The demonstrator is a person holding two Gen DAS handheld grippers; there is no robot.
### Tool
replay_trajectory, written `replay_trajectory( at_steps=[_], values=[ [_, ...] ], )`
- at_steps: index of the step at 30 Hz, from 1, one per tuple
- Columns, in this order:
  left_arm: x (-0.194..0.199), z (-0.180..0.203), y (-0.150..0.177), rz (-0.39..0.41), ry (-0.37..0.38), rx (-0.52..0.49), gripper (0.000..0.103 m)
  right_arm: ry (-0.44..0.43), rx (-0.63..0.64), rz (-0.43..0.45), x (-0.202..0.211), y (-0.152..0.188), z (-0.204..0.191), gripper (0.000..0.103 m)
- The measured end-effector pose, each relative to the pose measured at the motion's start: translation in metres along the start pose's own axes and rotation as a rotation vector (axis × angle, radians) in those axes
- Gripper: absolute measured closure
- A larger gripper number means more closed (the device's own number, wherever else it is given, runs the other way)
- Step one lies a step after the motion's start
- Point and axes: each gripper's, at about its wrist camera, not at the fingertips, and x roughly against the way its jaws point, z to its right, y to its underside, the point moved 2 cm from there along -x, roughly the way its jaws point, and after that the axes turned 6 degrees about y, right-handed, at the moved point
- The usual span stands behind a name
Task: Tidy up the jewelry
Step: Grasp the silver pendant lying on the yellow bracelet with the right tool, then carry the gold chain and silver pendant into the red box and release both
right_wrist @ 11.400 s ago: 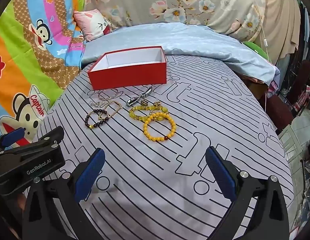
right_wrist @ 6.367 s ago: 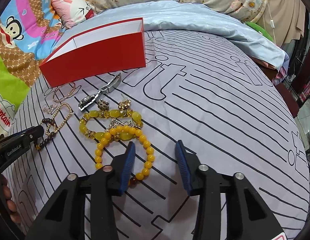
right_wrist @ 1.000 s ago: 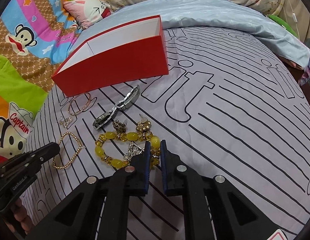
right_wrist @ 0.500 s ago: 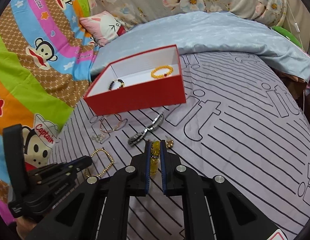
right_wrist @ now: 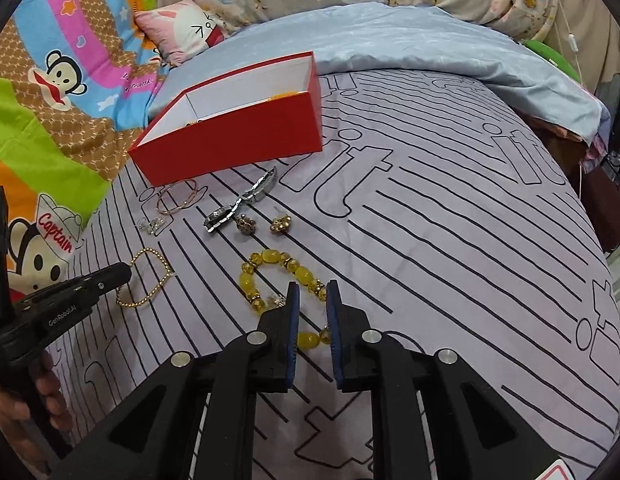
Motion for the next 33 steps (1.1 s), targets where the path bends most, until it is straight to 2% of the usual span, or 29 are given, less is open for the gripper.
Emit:
replay_trajectory(
  at_steps=[9,12,22,28,33],
  values=[
    [-0.004,0.005,0.001,-0.012,0.003,-0.004,0.1,-0.052,0.023,-0.022,-0.005,0.004,-0.01,0.088],
    [-0.005,0.005,0.001,-0.015,0.004,-0.005,0.1,-0.06,0.033,-0.041,-0.013,0.006,-0.017,0.083],
    [-0.01,0.004,0.001,-0.025,0.004,0.002,0.1,-0.087,0.02,-0.081,-0.028,0.014,-0.023,0.083],
    [-0.011,0.003,0.002,-0.027,0.007,0.004,0.1,-0.1,0.011,-0.07,-0.026,0.011,-0.021,0.096],
    [-0.012,0.002,0.002,-0.03,0.011,0.009,0.1,-0.099,0.003,-0.059,-0.024,0.009,-0.019,0.096]
  ],
)
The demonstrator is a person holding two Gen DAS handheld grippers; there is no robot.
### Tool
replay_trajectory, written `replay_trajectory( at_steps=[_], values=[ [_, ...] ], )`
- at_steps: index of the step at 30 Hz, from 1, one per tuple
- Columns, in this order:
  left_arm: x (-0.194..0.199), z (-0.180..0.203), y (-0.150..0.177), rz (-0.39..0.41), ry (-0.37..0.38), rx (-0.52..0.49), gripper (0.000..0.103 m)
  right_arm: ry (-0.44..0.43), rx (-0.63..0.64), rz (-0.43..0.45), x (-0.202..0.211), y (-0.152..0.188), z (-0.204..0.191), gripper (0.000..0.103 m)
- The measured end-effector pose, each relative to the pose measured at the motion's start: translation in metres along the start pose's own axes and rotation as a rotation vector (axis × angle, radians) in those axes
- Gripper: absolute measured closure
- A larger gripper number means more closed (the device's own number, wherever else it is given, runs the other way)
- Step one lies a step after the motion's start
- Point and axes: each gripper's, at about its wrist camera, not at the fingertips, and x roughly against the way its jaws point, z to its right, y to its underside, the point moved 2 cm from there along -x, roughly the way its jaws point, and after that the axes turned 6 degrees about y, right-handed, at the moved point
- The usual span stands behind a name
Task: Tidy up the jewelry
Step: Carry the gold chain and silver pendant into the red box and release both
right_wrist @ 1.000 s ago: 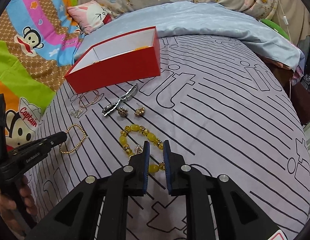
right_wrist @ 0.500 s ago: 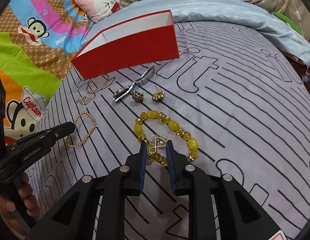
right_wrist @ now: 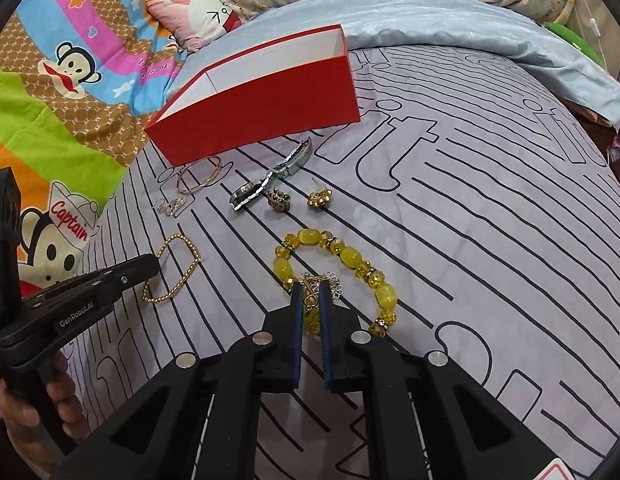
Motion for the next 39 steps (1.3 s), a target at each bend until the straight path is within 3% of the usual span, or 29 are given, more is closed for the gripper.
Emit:
replay_trajectory(
  at_steps=[9,25,32,39],
  values=[
    [0.013,0.004,-0.004,0.03,0.014,-0.006,0.1,-0.003,-0.013,0.077,0.029,-0.013,0.005,0.096],
    [0.059,0.02,-0.026,0.113,0.102,-0.021,0.1,-0.026,0.051,0.178,0.07,-0.037,-0.016,0.096],
    [0.077,0.025,-0.068,0.204,0.103,-0.057,0.1,-0.04,0.096,0.221,0.065,-0.075,-0.026,0.096],
    [0.078,0.024,-0.126,0.299,0.089,-0.09,0.1,-0.056,0.117,0.274,0.049,-0.134,-0.035,0.096]
  ],
)
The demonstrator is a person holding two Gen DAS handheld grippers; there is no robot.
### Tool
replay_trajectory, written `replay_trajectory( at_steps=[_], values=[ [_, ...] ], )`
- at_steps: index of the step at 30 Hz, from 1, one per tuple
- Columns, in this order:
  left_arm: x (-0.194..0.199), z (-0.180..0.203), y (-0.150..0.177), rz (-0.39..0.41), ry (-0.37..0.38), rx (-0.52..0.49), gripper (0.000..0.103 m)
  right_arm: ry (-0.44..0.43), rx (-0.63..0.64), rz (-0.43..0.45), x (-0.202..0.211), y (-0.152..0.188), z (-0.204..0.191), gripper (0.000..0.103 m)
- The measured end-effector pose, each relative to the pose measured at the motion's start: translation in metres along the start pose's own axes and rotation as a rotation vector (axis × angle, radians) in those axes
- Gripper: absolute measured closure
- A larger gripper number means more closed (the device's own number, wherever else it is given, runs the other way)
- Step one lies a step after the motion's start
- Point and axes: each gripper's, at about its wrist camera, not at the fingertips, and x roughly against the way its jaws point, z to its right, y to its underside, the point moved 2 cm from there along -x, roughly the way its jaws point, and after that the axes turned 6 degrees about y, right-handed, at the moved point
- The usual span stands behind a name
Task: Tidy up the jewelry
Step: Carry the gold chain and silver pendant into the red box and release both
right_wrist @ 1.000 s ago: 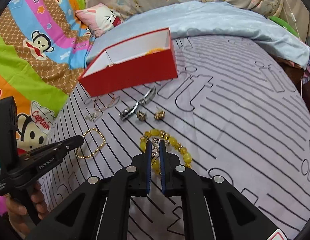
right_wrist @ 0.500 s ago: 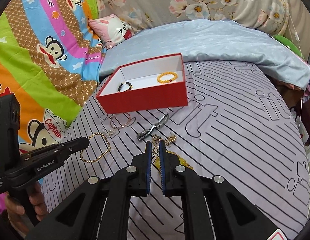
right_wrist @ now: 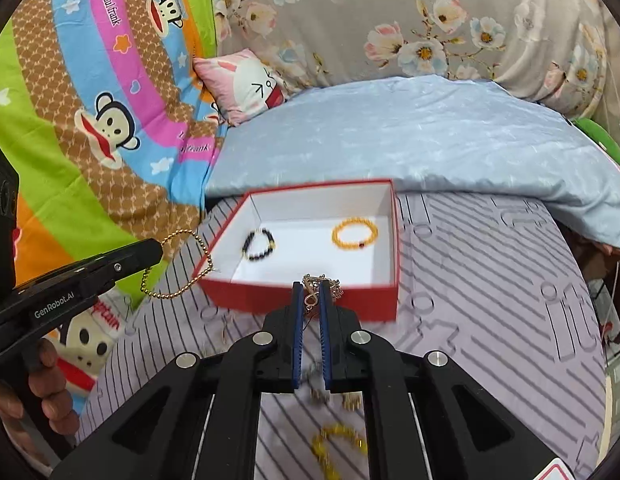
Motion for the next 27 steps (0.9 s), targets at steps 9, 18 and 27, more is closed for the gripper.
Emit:
replay_trajectory(
  at_steps=[9,18,27],
  values=[
    [-0.059,-0.015,-0.037,-0.004,0.041,0.005,0.1,-0.014,-0.016,-0.007,-0.066,-0.046,0.003,0.096],
    [-0.124,-0.041,-0.026,-0.097,0.071,0.074,0.1,0.008,-0.012,-0.102,-0.126,-0.033,0.008,0.096],
    [-0.153,-0.054,-0.009,-0.169,0.058,0.082,0.096,0.044,-0.005,-0.11,-0.144,-0.027,0.013,0.088]
  ],
)
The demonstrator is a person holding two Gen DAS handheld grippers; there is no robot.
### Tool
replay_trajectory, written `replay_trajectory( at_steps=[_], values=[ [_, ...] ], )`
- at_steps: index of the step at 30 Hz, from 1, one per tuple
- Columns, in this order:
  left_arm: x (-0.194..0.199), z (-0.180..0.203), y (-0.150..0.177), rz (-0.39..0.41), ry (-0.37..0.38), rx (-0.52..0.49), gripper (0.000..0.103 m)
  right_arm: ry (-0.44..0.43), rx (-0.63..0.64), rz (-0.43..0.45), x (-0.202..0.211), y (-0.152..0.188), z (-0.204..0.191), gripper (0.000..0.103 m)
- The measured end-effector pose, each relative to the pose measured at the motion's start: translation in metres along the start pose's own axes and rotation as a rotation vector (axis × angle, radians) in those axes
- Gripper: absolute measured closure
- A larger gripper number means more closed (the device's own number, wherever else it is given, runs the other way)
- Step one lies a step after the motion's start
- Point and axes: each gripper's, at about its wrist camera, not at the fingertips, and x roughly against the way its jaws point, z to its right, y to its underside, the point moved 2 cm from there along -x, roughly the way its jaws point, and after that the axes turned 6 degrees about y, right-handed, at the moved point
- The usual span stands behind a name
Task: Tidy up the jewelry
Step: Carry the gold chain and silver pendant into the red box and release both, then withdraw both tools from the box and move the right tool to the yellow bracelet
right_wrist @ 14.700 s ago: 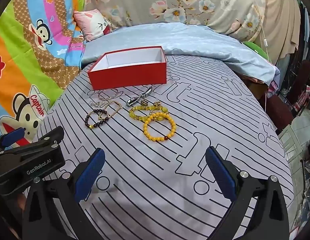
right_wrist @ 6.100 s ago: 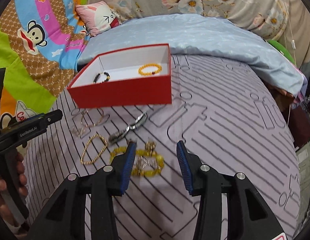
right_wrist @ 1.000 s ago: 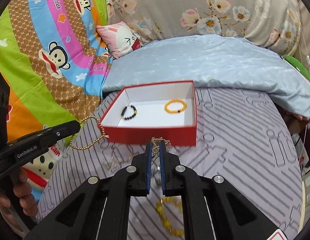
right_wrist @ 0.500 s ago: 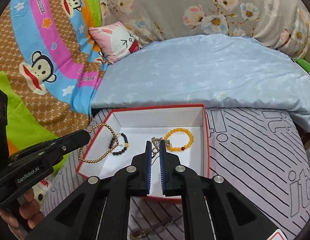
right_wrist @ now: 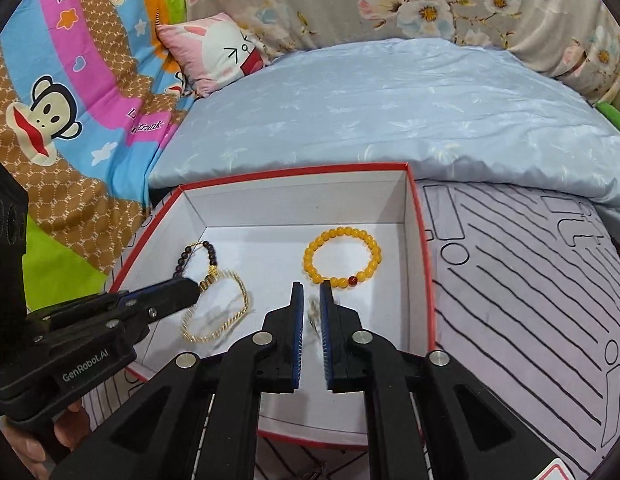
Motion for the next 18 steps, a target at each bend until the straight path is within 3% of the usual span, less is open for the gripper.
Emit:
replay_trajectory(
  at_steps=[3,6,11,18],
  values=[
    [0.007,-0.004,0.003,0.028,-0.032,0.007,0.063,0.015,-0.012,0.022,0.007,-0.001,0.005,0.068],
    [0.028,0.0,0.004,0.092,-0.107,-0.028,0.05,0.034,-0.015,0.058,0.025,-0.002,0.009,0.065],
    [0.065,0.004,0.013,0.154,-0.193,-0.068,0.049,0.054,0.002,0.089,0.057,0.006,0.009,0.061],
    [0.096,0.005,0.042,0.16,-0.285,-0.075,0.049,0.049,-0.008,0.101,0.101,0.038,0.008,0.057]
  ],
)
